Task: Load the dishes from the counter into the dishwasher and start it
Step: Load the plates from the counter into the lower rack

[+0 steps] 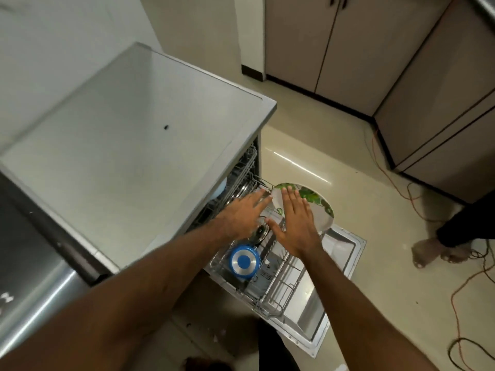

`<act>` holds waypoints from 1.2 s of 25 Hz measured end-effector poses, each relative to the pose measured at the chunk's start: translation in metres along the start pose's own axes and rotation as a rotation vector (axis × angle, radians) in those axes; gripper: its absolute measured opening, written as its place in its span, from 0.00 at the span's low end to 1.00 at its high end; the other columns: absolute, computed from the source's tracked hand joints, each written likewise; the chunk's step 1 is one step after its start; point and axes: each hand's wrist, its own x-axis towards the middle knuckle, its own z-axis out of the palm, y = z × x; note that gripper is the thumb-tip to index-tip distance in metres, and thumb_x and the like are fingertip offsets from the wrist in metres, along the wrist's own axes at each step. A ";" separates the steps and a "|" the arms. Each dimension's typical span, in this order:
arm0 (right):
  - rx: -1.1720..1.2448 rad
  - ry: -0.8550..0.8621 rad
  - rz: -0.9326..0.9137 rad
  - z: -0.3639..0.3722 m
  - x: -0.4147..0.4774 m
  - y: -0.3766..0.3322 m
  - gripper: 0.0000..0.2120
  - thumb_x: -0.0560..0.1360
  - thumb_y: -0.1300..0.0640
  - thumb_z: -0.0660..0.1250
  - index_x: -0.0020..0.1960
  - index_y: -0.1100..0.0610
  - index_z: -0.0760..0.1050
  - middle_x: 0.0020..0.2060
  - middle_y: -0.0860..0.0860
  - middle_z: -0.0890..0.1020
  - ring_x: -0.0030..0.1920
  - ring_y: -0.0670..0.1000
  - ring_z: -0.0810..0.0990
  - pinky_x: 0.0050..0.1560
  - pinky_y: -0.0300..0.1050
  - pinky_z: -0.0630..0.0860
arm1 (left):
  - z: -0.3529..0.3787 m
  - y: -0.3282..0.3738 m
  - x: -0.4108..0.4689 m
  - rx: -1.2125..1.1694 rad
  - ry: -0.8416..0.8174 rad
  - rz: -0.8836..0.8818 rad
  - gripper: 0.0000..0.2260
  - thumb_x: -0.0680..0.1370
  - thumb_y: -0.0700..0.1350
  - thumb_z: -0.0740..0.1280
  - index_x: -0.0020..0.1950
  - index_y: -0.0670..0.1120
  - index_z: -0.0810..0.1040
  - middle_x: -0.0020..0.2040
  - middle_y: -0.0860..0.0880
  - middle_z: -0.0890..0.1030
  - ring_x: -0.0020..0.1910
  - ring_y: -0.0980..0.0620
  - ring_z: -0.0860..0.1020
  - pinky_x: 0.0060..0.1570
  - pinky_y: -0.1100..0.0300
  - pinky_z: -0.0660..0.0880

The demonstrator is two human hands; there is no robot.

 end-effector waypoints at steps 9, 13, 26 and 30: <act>-0.151 0.017 -0.381 -0.039 -0.018 -0.153 0.36 0.86 0.34 0.43 0.86 0.55 0.42 0.85 0.51 0.43 0.84 0.50 0.37 0.83 0.55 0.40 | -0.055 -0.038 -0.157 0.159 0.282 -0.029 0.33 0.81 0.53 0.65 0.83 0.46 0.57 0.83 0.46 0.59 0.82 0.45 0.55 0.79 0.46 0.58; -0.197 -0.064 -0.587 -0.025 -0.015 -0.234 0.36 0.85 0.35 0.40 0.86 0.56 0.47 0.85 0.53 0.49 0.84 0.52 0.44 0.83 0.54 0.41 | -0.055 -0.071 -0.238 0.126 0.324 -0.248 0.29 0.81 0.53 0.65 0.81 0.48 0.64 0.80 0.47 0.66 0.81 0.43 0.58 0.78 0.44 0.59; -0.285 -0.391 -1.123 0.105 -0.093 -0.514 0.35 0.84 0.37 0.53 0.85 0.55 0.54 0.83 0.54 0.60 0.83 0.54 0.56 0.83 0.54 0.50 | 0.054 -0.137 -0.582 -0.174 0.334 -1.029 0.32 0.81 0.55 0.67 0.82 0.50 0.61 0.83 0.50 0.58 0.83 0.46 0.51 0.79 0.44 0.51; -0.351 -0.493 -1.202 0.140 -0.140 -0.579 0.34 0.83 0.44 0.63 0.84 0.54 0.55 0.82 0.54 0.62 0.82 0.55 0.59 0.83 0.55 0.55 | 0.105 -0.136 -0.681 -0.289 0.270 -1.216 0.30 0.80 0.56 0.68 0.81 0.51 0.64 0.83 0.47 0.58 0.82 0.45 0.55 0.80 0.44 0.56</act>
